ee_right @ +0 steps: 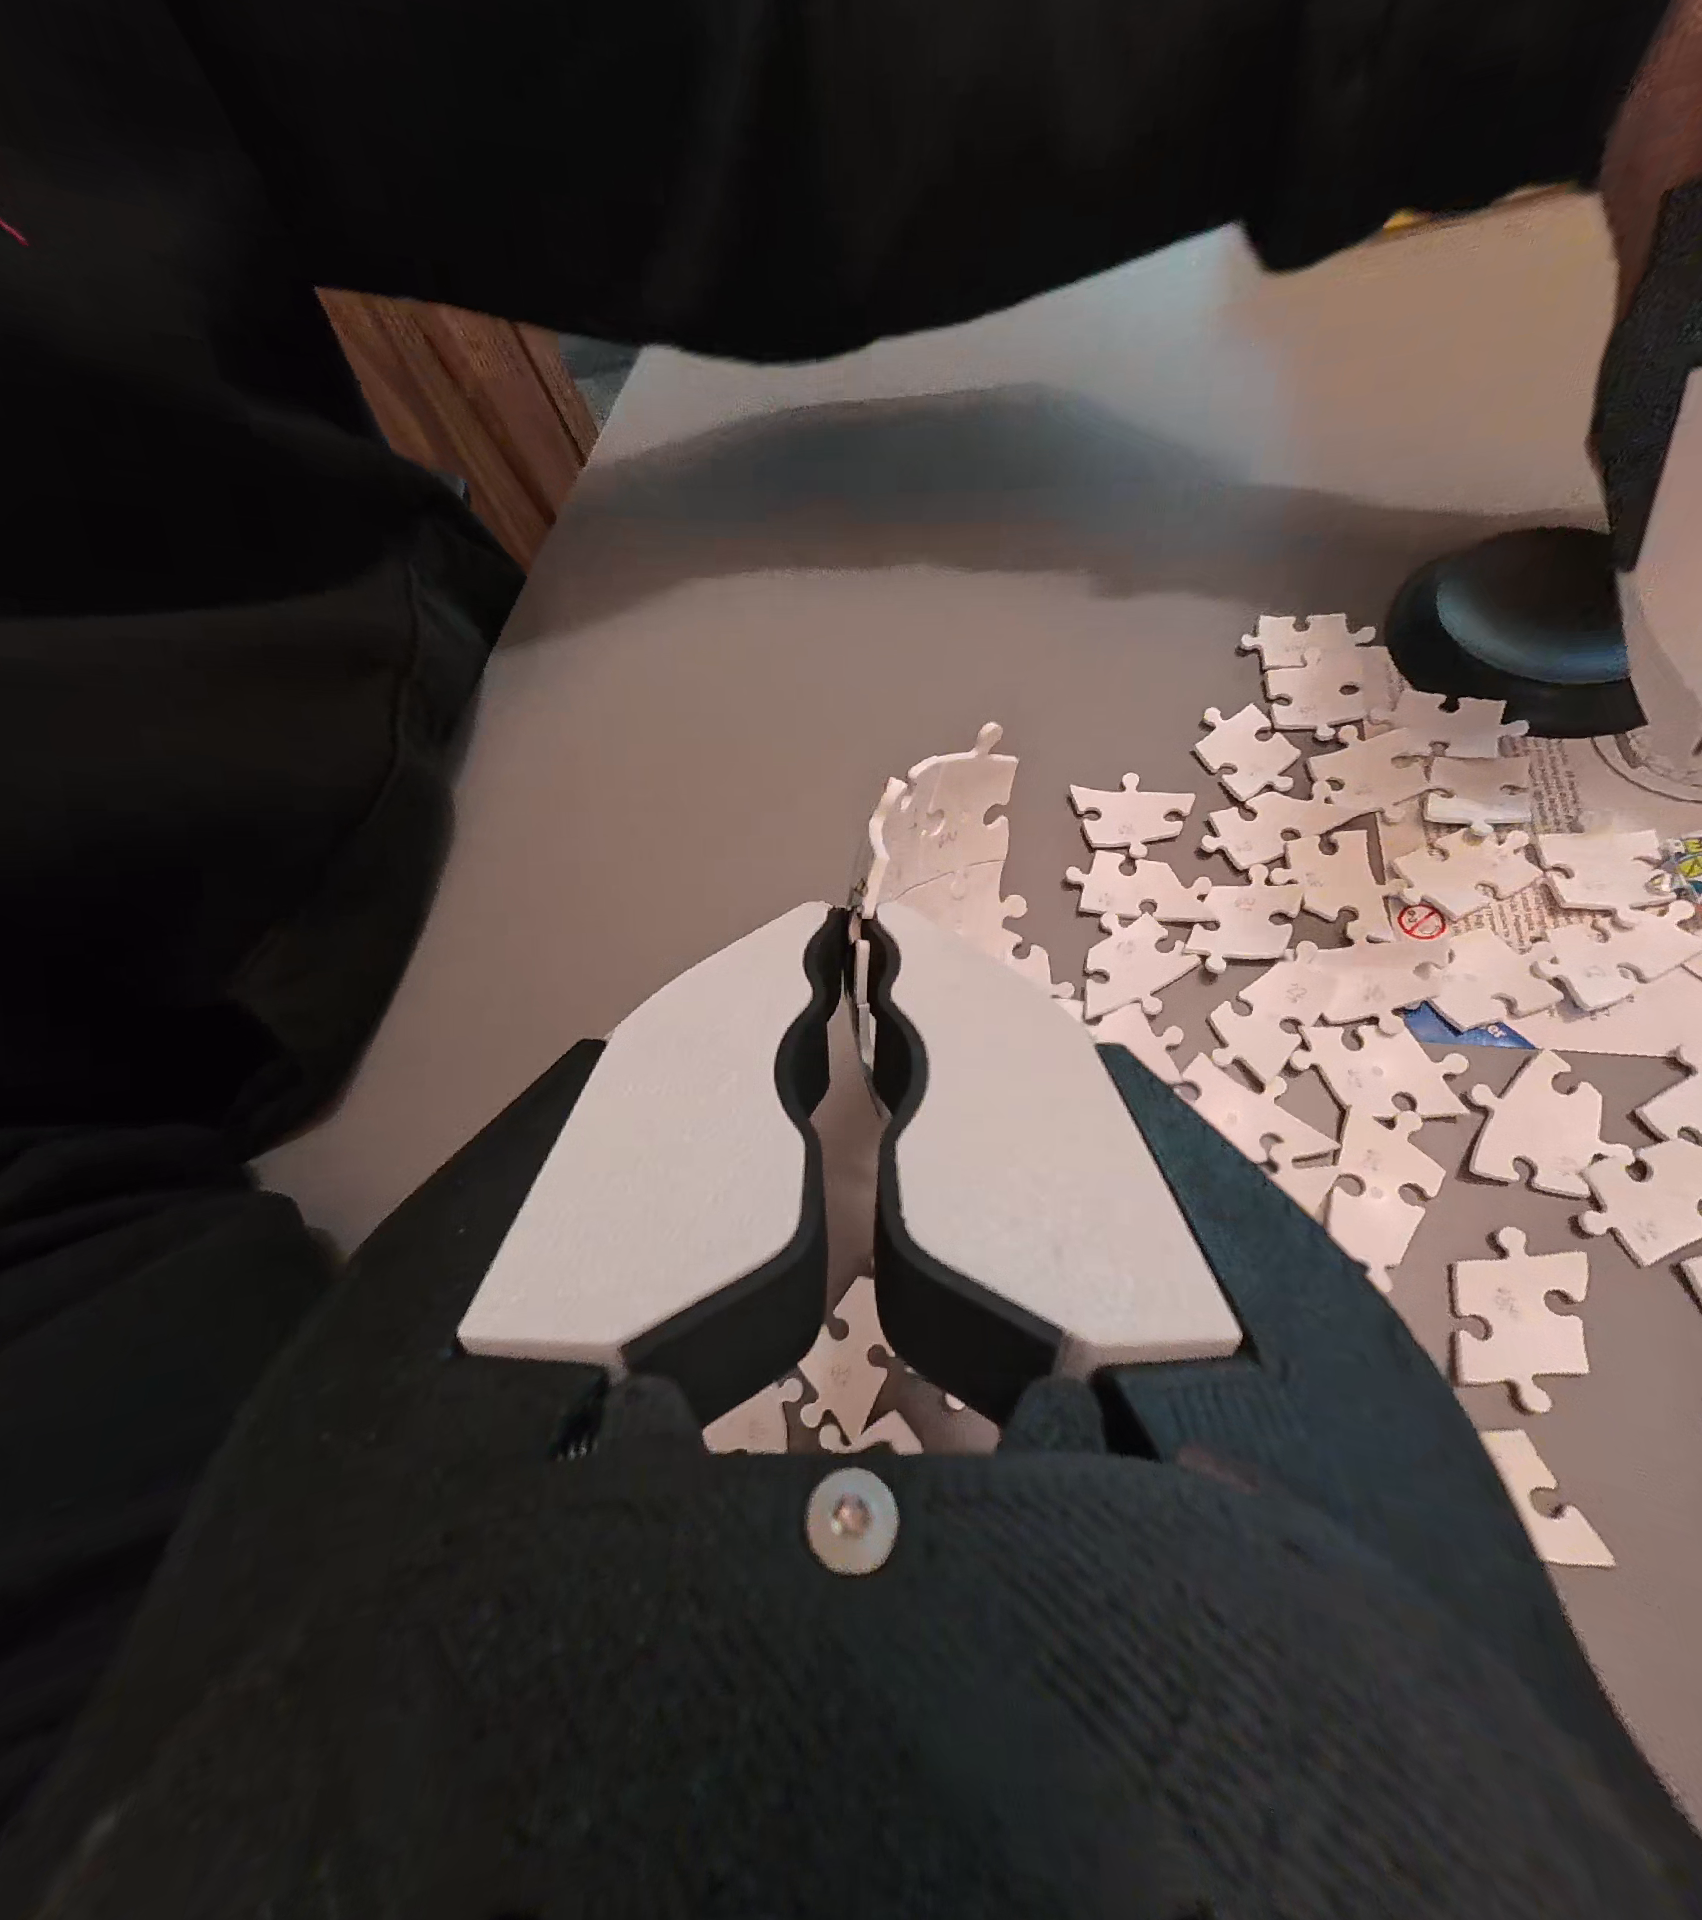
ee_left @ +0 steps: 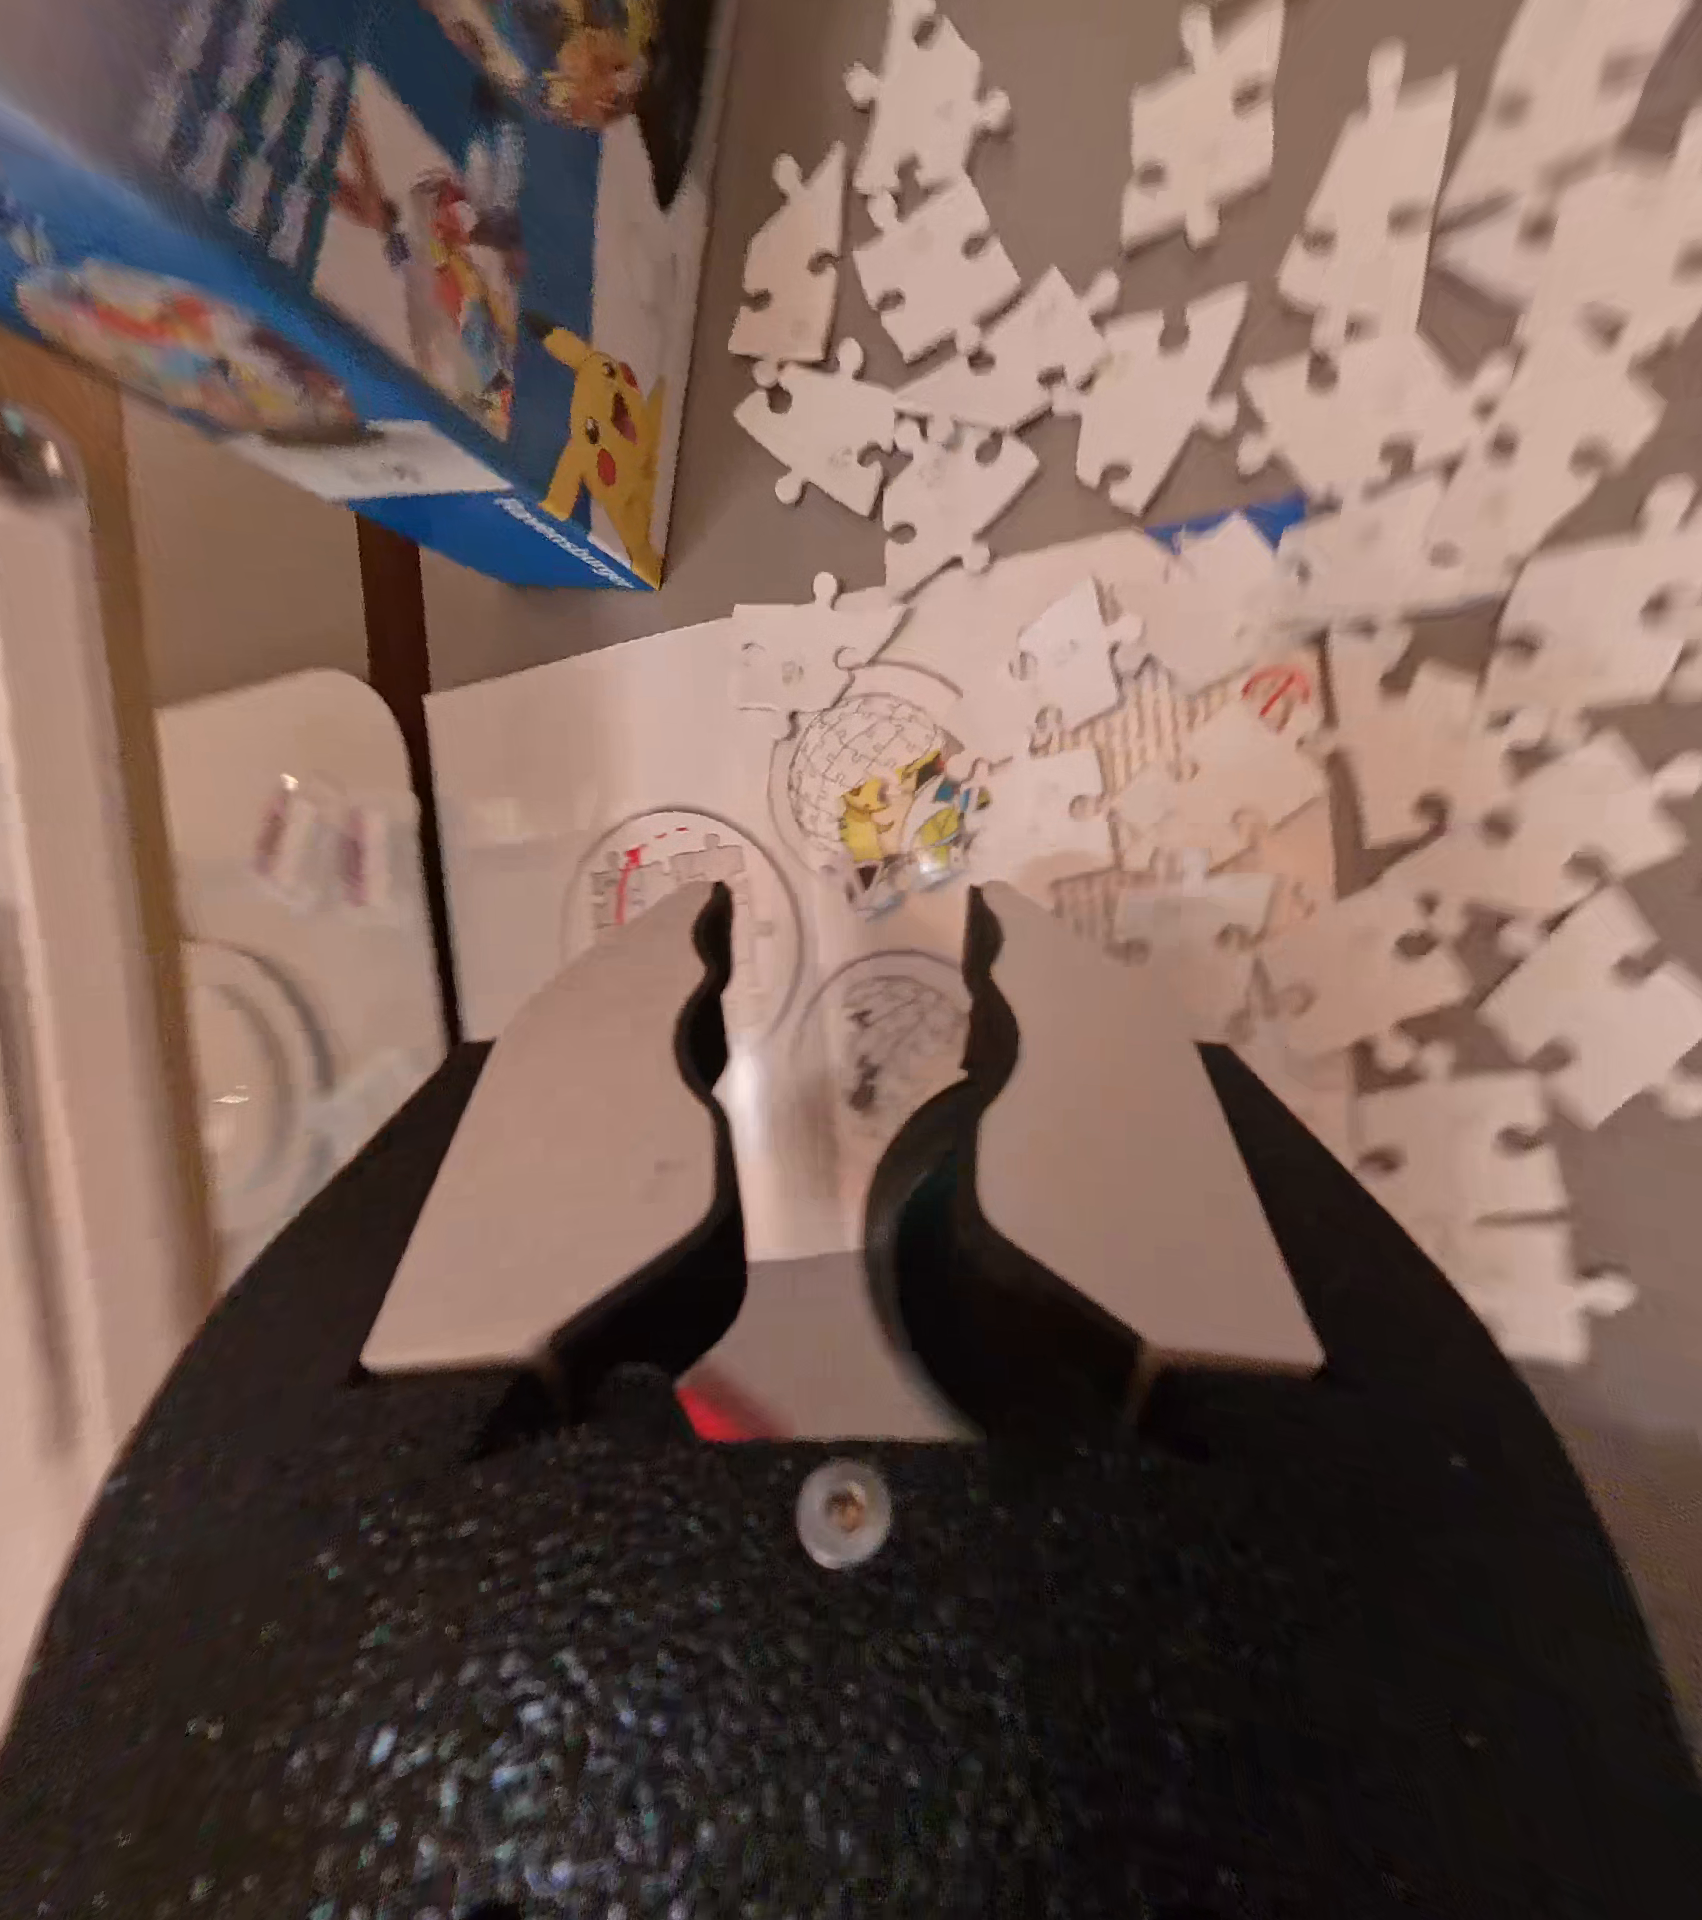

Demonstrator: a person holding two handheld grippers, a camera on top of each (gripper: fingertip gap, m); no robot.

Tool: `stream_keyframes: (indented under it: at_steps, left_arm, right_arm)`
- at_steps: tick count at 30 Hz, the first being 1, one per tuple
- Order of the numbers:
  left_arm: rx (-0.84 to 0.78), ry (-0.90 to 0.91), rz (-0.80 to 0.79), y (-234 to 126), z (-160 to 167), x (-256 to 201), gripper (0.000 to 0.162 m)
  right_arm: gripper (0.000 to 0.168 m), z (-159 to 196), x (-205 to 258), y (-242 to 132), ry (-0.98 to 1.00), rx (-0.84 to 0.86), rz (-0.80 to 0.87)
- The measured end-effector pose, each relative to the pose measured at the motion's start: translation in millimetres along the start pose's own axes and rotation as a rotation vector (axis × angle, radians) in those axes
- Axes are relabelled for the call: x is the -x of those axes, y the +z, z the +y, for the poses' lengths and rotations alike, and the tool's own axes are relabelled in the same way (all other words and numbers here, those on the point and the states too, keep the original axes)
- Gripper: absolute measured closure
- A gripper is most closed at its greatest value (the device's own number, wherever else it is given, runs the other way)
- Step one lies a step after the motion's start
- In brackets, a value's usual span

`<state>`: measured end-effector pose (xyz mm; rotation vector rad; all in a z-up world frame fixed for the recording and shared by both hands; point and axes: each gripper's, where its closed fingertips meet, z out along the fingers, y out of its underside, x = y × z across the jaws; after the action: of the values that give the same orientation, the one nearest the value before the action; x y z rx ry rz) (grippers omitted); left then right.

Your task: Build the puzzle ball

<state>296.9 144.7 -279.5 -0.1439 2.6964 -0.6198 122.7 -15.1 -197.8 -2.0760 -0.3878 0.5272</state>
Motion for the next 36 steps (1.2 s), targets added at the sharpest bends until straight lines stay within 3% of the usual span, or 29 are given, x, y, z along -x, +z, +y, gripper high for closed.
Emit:
stream_keyframes:
  at_steps: [4, 6, 13, 19, 25, 32, 36]
  left_arm:
    - [0.135, 0.427, 0.004, 1.3, -0.1, 11.4, 0.099]
    - [0.158, 0.620, -0.010, 6.1, -4.8, 16.8, 0.096]
    - [0.242, 0.974, 0.074, 24.3, 8.7, 12.4, 0.096]
    - [0.292, 1.134, 0.169, 29.7, 8.1, 4.2, 0.111]
    - [0.342, 1.236, 0.235, 32.2, 6.4, -4.8, 0.113]
    - [0.452, 1.288, 0.326, 32.9, 10.7, -8.8, 0.122]
    - [0.513, 1.290, 0.353, 31.2, 12.5, -13.0, 0.135]
  right_arm:
    - [0.166, 2.5, 0.1, -0.9, 0.013, 0.002, -0.004]
    - [0.166, 4.6, -1.0, -2.1, 0.024, 0.006, 0.001]
    - [0.166, 9.5, -6.0, -7.6, 0.060, -0.027, 0.006]
    - [0.166, 17.3, -10.7, -2.9, 0.103, -0.014, -0.014]
    - [0.165, 19.3, -12.6, -2.9, 0.115, -0.018, -0.013]
    - [0.166, 20.3, -13.6, -1.8, 0.120, -0.018, -0.018]
    - [0.166, 20.9, -14.7, -2.7, 0.125, -0.024, -0.014]
